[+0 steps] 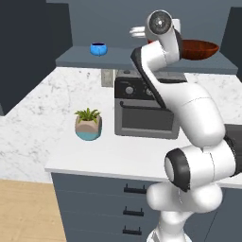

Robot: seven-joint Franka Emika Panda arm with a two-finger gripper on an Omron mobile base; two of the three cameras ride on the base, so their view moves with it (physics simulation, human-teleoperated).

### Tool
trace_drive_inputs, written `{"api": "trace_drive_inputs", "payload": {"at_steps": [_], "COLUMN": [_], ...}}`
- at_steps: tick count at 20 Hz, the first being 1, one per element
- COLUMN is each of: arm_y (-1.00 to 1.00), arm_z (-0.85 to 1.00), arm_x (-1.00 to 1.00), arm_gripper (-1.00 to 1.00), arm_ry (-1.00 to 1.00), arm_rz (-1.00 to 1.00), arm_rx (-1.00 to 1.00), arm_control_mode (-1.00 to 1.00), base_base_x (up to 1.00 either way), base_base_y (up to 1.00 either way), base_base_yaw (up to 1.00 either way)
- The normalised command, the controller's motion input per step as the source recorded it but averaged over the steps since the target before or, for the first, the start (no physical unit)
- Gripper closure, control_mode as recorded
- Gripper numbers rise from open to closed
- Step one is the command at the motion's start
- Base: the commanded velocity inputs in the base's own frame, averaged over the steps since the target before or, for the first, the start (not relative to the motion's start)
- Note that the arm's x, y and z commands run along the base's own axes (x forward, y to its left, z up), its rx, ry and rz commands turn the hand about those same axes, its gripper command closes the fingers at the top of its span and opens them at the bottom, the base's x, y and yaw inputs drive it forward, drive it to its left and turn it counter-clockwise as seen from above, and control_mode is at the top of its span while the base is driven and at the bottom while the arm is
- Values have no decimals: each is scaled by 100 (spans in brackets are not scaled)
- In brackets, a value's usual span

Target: Gather all objects into one cabinet and sort the glasses and bowls to opposite sides.

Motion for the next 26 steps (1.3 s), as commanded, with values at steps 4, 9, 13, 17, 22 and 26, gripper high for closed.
{"api": "trace_drive_inputs", "payload": {"at_steps": [4, 9, 13, 17, 22, 26], "arm_y": [24, 40, 0, 0, 4, 4], "arm_z": [0, -24, -15, 7, 0, -9], "arm_x": [31, 14, 71, 83, 16, -22], "arm_gripper": [100, 100, 100, 100, 100, 100], "arm_ry": [0, 0, -7, -22, -35, -27], "arm_rz": [0, 0, 0, -6, -2, 0], "arm_rx": [-7, -13, -1, 0, -5, -5], "arm_control_mode": [-100, -100, -100, -100, -100, -100], "base_base_x": [0, 0, 0, 0, 0, 0], "base_base_y": [0, 0, 0, 0, 0, 0], "base_base_yaw": [0, 0, 0, 0, 0, 0]}}
